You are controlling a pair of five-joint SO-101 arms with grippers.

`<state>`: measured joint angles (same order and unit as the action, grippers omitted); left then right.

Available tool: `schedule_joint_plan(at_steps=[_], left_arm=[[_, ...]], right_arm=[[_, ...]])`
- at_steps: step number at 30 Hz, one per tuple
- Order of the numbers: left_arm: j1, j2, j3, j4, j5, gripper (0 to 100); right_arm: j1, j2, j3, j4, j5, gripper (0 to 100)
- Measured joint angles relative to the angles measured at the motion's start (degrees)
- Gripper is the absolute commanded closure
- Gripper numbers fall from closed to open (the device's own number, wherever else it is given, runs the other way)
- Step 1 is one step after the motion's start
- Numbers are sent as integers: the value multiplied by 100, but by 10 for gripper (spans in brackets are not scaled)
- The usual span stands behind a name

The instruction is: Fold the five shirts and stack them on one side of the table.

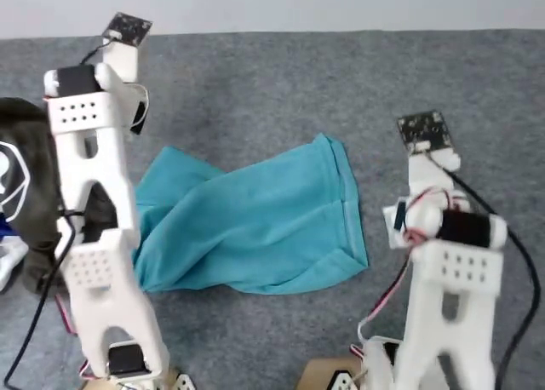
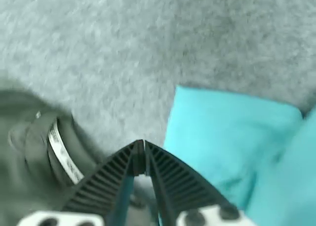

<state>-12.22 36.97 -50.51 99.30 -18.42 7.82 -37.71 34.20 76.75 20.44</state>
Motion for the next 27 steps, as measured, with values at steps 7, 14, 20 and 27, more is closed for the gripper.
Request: schedule_joint_plan(at_steps=[7,14,20,27], left_arm=[[0,-1116,1881,-334,0,985],[123,-527,2251,-1407,0,758],[299,545,1705,-1609,0,750],[360,2022,88,-1231,0,750]], right_arm=[[-466,1741,-1222,-9,0,990],[-721,2180,-1591,-9,0,990],[-712,2189,-1591,88,0,990],[-668,2189,-1591,316,0,990]])
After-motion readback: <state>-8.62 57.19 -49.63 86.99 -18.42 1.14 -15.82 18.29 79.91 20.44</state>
